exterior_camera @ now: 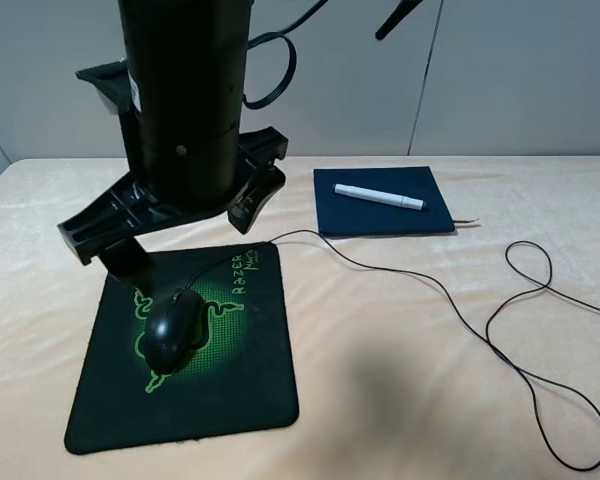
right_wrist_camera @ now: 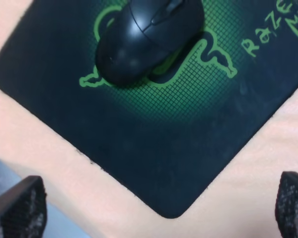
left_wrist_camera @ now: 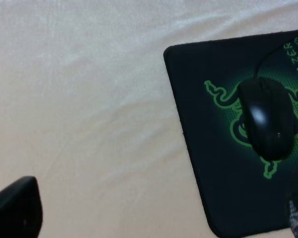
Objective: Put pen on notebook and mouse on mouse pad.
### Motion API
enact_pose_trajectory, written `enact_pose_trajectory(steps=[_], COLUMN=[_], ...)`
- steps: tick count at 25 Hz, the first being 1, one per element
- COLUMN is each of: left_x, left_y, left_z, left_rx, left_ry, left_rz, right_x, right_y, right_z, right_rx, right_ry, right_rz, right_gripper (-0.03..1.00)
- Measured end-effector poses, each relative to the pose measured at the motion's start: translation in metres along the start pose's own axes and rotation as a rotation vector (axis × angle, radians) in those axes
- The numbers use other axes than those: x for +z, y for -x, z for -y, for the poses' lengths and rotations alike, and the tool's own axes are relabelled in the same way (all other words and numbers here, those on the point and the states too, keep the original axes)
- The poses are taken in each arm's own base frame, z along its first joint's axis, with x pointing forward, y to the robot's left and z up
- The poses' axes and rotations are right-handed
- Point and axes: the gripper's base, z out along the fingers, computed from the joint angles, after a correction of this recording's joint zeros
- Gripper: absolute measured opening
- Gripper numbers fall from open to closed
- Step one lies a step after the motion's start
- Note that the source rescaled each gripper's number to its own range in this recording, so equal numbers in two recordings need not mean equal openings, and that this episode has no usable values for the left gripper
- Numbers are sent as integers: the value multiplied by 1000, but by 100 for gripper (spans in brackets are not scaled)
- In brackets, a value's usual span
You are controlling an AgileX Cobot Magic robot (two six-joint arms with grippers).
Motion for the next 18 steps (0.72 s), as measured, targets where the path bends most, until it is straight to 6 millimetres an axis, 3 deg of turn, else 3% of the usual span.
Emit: enact_pose_trajectory(steps=[4, 9, 18], left_x=[0, 0, 0], left_y=[0, 0, 0], left_z=[0, 0, 0], left_rx=[0, 0, 0], left_ry=[0, 0, 0], left_rz=[0, 0, 0], right_x=[-15, -20, 1], right_y=[-12, -40, -99], right_z=[4, 13, 31], right_rx=[-15, -65, -123], right_ry=[2, -12, -49], right_rz=[7, -43, -225], right_gripper=[100, 100, 100])
